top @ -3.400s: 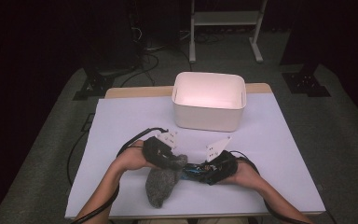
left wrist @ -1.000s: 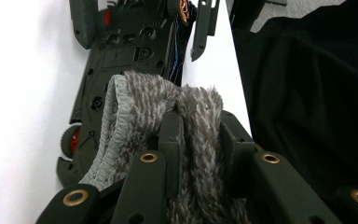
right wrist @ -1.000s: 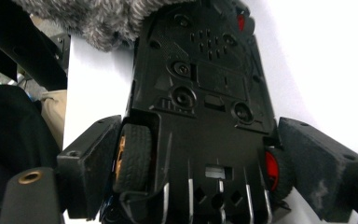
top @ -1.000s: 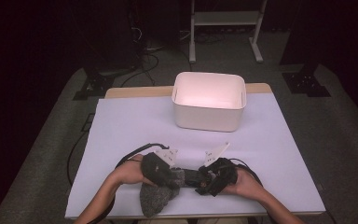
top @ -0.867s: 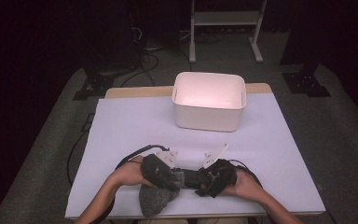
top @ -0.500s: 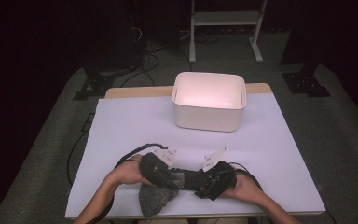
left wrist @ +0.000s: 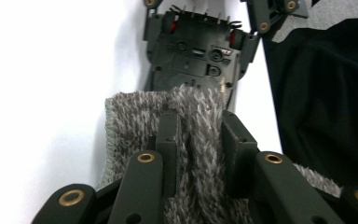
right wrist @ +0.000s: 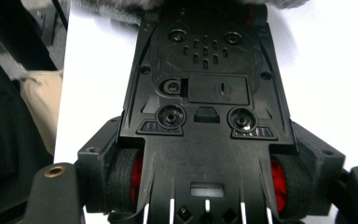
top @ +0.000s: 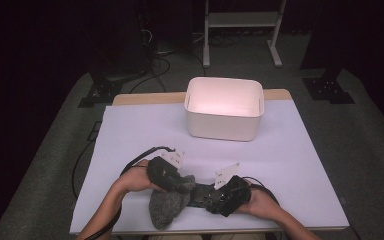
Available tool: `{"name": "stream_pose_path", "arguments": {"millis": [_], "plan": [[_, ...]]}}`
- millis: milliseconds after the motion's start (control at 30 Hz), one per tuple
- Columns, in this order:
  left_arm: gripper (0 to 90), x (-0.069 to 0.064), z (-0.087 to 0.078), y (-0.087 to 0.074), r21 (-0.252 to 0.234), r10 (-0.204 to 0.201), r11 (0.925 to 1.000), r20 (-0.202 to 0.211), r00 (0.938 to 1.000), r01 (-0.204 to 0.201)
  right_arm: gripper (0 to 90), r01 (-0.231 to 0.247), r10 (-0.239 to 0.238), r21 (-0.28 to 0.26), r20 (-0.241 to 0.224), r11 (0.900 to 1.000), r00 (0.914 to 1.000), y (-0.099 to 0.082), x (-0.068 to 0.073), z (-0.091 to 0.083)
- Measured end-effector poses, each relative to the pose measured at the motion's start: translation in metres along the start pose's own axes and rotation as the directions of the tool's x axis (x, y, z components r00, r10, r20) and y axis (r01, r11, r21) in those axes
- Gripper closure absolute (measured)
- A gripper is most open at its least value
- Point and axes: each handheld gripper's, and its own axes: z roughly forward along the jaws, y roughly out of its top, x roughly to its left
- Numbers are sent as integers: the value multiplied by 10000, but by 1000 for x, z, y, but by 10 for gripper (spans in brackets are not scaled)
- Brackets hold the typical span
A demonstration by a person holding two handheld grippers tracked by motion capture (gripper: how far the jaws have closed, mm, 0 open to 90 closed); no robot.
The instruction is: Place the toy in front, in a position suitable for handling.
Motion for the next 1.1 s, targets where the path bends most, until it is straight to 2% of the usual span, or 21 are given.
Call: {"name": "stream_pose_path", "arguments": {"millis": [133, 167, 233, 333, 433, 567, 633, 800, 933, 1100], "plan": [[722, 4, -8, -1, -94, -149, 9998, -196, 9997, 147, 242, 812, -811, 293, -38, 9963, 9967, 5, -2, -1], [722, 5, -10, -1, -104, -144, 9998, -238, 9996, 141, 242, 883, -881, 330, -80, 9955, 9961, 6, -3, -1], [722, 6, -13, 1, -192, -112, 9998, -349, 9993, 106, 242, 1073, -1079, 446, 119, 9932, 9941, 11, -7, -2], [722, 7, -11, 6, -310, -20, 9995, -415, 9991, 7, 240, 719, -716, 262, -128, 9971, 9974, 12, -17, -2], [722, 8, 0, 9, -356, 141, 9992, -378, 9992, -155, 238, 230, -228, 32, -418, 9997, 9989, 7, -22, 0], [720, 9, 17, 14, -235, 340, 9991, -234, 9991, -346, 229, -64, 59, -141, -375, 9999, 9993, 1, -21, 0], [698, 9, 22, 17, -162, 398, 9991, -215, 9990, -402, 194, -166, 160, -178, -297, 9997, 9994, -1, -21, -1], [482, 7, 23, 18, -127, 391, 9991, -528, 9978, -398, 193, -261, 258, -246, -131, 9994, 9996, -7, -18, -8], [357, 1, 19, 14, 39, 367, 9993, -581, 9976, -365, 195, -259, 258, -207, -47, 9994, 9997, -13, -18, -12], [308, -3, 12, 3, 199, 45, 9998, -717, 9974, -30, 198, -430, 429, -295, -11, 9986, 9991, -17, -19, -14]]}}
